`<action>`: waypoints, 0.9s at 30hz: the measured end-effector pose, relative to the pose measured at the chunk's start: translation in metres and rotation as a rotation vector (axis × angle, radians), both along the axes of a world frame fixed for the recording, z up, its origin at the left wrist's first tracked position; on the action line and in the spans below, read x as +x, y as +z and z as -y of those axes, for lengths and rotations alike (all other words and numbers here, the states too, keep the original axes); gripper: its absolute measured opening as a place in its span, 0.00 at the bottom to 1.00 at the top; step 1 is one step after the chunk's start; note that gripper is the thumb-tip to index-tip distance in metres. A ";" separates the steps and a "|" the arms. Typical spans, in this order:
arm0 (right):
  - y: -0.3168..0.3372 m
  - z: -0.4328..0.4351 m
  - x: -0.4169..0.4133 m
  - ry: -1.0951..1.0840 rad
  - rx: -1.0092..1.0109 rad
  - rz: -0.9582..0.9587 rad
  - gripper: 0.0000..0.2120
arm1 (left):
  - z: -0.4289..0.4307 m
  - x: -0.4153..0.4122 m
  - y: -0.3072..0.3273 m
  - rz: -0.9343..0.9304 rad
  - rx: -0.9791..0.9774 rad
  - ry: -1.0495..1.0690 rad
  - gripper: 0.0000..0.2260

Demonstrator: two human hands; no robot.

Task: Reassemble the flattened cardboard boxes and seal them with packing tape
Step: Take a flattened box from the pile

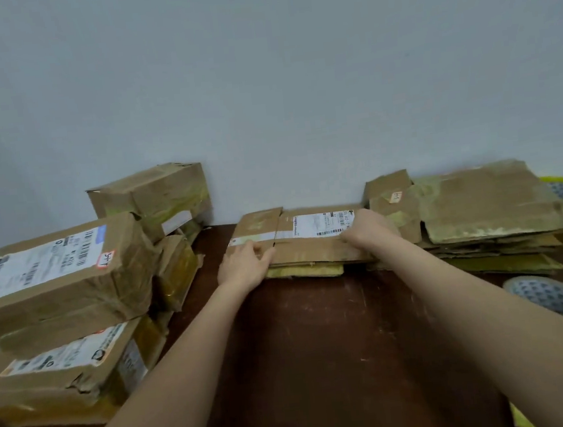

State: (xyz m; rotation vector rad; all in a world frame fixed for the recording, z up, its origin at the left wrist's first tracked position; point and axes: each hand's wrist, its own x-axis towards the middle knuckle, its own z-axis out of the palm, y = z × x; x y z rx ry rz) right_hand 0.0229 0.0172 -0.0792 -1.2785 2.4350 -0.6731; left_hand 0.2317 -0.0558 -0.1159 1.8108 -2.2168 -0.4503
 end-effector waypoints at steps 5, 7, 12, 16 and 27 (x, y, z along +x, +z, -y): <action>0.003 0.003 -0.016 -0.007 0.107 -0.073 0.30 | 0.000 0.002 -0.009 0.015 -0.112 0.042 0.26; 0.001 0.000 -0.019 0.030 0.126 -0.137 0.36 | -0.003 0.005 -0.011 0.022 -0.164 0.067 0.31; -0.003 -0.007 -0.021 -0.012 -0.048 -0.121 0.24 | 0.000 0.008 -0.002 -0.158 -0.280 0.182 0.39; -0.006 -0.015 -0.017 0.050 0.033 -0.121 0.16 | 0.016 0.004 0.028 -0.455 -0.057 0.309 0.35; 0.001 -0.033 -0.010 0.172 -0.147 0.178 0.24 | 0.001 0.020 0.102 -0.948 -0.170 0.302 0.14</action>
